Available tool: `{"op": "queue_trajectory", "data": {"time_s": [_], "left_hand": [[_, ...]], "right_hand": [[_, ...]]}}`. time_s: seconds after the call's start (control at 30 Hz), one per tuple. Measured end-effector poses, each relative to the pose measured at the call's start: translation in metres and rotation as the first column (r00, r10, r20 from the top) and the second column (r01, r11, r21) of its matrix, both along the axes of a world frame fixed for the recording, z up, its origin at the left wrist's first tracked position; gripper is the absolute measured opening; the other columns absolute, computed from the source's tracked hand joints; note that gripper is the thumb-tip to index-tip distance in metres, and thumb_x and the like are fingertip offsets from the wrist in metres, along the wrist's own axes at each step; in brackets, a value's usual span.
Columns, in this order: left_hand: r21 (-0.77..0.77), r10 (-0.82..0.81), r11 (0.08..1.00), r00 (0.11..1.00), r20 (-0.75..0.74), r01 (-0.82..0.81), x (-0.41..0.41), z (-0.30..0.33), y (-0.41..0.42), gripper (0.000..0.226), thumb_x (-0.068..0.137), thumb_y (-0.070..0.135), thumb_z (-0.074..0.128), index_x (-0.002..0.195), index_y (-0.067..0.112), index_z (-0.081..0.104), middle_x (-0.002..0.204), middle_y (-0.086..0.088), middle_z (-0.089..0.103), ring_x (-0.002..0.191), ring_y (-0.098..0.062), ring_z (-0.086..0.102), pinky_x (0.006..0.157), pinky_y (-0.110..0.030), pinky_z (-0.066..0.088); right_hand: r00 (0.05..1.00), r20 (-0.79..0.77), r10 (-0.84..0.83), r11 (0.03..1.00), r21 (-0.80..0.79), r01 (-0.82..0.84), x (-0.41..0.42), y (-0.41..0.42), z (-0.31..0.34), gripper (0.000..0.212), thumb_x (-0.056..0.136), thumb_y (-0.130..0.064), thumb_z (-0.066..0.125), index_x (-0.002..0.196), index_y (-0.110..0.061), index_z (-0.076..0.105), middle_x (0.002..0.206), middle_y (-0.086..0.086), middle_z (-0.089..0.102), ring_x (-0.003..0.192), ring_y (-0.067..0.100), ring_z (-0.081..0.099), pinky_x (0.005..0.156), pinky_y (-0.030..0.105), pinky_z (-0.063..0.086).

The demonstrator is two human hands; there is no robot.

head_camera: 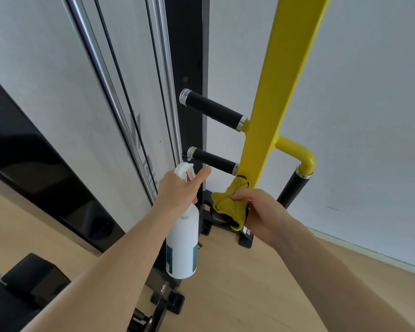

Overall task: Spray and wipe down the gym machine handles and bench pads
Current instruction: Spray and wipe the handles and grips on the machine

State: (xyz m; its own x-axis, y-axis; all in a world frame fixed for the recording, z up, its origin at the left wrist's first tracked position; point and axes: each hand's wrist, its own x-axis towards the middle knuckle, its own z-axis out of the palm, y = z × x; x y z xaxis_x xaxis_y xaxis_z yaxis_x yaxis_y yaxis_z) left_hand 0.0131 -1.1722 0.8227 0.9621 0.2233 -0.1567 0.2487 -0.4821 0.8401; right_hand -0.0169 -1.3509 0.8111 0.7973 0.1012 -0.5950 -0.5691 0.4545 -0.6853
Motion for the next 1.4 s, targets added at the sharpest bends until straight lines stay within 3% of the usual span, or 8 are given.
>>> {"op": "queue_trajectory", "data": {"time_s": [0.1,0.23,0.37,0.5,0.7,0.83,1.07,1.4], "left_hand": [[-0.03,0.066,0.997,0.998,-0.015,-0.067,0.005,-0.002,0.005,0.053,0.086,0.064,0.063,0.094,0.011,0.068,0.066,-0.003,0.068,0.046,-0.006,0.06,0.05,-0.021,0.045],[-0.092,0.142,0.985,0.99,-0.017,-0.143,0.017,-0.003,0.012,0.049,0.087,0.064,0.061,0.101,0.018,0.067,0.081,-0.007,0.072,0.051,-0.009,0.061,0.052,-0.022,0.045],[-0.126,0.204,0.972,0.978,0.03,-0.199,0.031,-0.001,0.013,0.049,0.084,0.065,0.065,0.107,0.022,0.065,0.085,-0.004,0.074,0.051,-0.009,0.062,0.051,-0.021,0.047],[-0.158,0.241,0.958,0.971,-0.011,-0.239,0.048,-0.003,0.017,0.043,0.086,0.057,0.068,0.115,0.025,0.063,0.088,-0.003,0.072,0.056,-0.01,0.064,0.053,-0.023,0.05],[-0.174,0.25,0.95,0.966,-0.074,-0.259,0.069,-0.003,0.013,0.028,0.092,0.038,0.069,0.101,0.026,0.046,0.083,0.0,0.059,0.055,-0.008,0.055,0.046,-0.02,0.037],[-0.161,0.193,0.966,0.978,-0.077,-0.203,0.085,-0.004,0.007,0.023,0.092,0.04,0.069,0.099,0.03,0.05,0.078,0.003,0.059,0.054,-0.008,0.056,0.046,-0.019,0.037],[-0.121,0.178,0.973,0.973,-0.145,-0.196,0.094,-0.007,0.008,0.038,0.088,0.046,0.071,0.109,0.023,0.048,0.076,0.0,0.06,0.057,-0.011,0.055,0.05,-0.021,0.038],[-0.095,0.119,0.986,0.98,-0.16,-0.136,0.096,0.002,0.012,0.036,0.087,0.042,0.073,0.104,0.024,0.047,0.089,-0.008,0.065,0.057,-0.013,0.056,0.049,-0.022,0.037]], "right_hand": [[0.989,0.14,0.049,0.911,-0.413,0.014,0.006,0.016,0.017,0.057,0.082,-0.014,0.076,0.133,-0.017,0.05,0.12,0.007,0.062,0.107,0.032,0.065,0.093,0.05,0.057],[0.831,0.432,0.351,0.513,-0.831,0.215,0.019,0.041,0.04,0.036,0.094,-0.021,0.067,0.125,-0.022,0.049,0.108,-0.005,0.057,0.085,0.01,0.058,0.065,0.012,0.047],[0.645,0.388,0.658,0.1,-0.894,0.436,0.048,0.062,0.039,0.038,0.098,-0.011,0.06,0.135,-0.012,0.05,0.129,0.008,0.049,0.087,0.016,0.057,0.072,0.018,0.048],[0.647,0.289,0.706,-0.067,-0.881,0.468,0.083,0.07,0.034,0.048,0.1,-0.01,0.057,0.145,-0.012,0.04,0.143,0.012,0.041,0.116,0.022,0.056,0.096,0.033,0.054],[0.754,0.016,0.657,-0.383,-0.854,0.352,0.106,0.068,0.013,0.044,0.1,-0.028,0.055,0.137,-0.008,0.043,0.137,0.012,0.045,0.121,0.025,0.047,0.099,0.036,0.047],[0.76,-0.05,0.648,-0.392,-0.877,0.277,0.107,0.069,0.014,0.056,0.101,-0.027,0.053,0.149,-0.01,0.029,0.143,0.012,0.046,0.13,0.029,0.045,0.107,0.043,0.042],[0.762,0.128,0.634,-0.277,-0.883,0.379,0.108,0.065,0.038,0.041,0.099,-0.018,0.061,0.137,-0.013,0.044,0.118,0.007,0.062,0.106,0.022,0.063,0.093,0.036,0.056],[0.732,0.023,0.681,-0.391,-0.834,0.389,0.107,0.065,0.04,0.048,0.097,-0.022,0.066,0.137,-0.013,0.043,0.123,0.01,0.058,0.107,0.027,0.067,0.088,0.039,0.058]]}}
